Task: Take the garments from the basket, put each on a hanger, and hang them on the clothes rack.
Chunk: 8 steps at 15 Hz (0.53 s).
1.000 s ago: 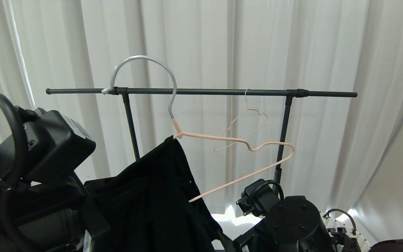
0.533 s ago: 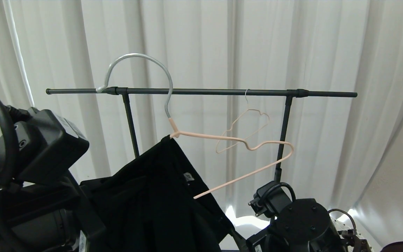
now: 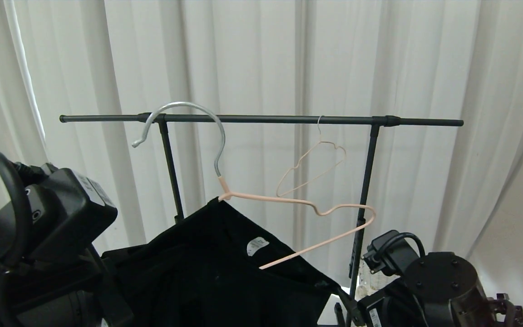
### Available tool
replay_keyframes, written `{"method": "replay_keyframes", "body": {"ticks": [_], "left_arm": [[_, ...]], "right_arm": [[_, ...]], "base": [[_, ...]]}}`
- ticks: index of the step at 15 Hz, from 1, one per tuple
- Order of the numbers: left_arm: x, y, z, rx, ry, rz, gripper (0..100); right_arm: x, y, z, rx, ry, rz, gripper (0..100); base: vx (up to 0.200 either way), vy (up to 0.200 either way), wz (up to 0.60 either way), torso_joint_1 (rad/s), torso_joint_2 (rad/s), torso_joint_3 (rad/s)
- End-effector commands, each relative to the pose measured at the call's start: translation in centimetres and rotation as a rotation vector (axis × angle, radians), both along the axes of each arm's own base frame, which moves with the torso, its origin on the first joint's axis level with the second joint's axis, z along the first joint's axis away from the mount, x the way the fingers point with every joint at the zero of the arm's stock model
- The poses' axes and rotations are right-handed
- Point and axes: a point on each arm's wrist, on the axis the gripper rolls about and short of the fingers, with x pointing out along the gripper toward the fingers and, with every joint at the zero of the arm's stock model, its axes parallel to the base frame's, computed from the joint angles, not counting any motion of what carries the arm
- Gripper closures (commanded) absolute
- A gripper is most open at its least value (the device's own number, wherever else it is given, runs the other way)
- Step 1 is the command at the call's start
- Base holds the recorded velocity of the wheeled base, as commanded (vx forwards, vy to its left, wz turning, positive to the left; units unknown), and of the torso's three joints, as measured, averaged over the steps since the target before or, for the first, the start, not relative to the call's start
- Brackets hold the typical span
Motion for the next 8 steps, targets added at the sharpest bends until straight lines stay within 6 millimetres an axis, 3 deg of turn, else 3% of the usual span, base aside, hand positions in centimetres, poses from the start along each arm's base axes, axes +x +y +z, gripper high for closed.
{"method": "replay_keyframes", "body": {"ticks": [1,5,8], "left_arm": [[-0.1,0.2,-0.4,0.011,0.007,0.000,100],[-0.2,0.2,-0.7,0.017,0.012,0.002,100],[-0.8,0.9,-2.0,0.042,0.036,0.002,100]], "right_arm": [[0.2,-0.8,0.9,0.027,-0.021,-0.021,0],[1.1,-2.2,1.7,0.048,-0.046,-0.083,0],[1.7,-3.5,2.7,0.070,-0.075,-0.133,0]], "base": [[0.000,0.000,0.00,0.000,0.00,0.000],[0.000,0.000,0.00,0.000,0.00,0.000],[0.000,0.000,0.00,0.000,0.00,0.000]]}}
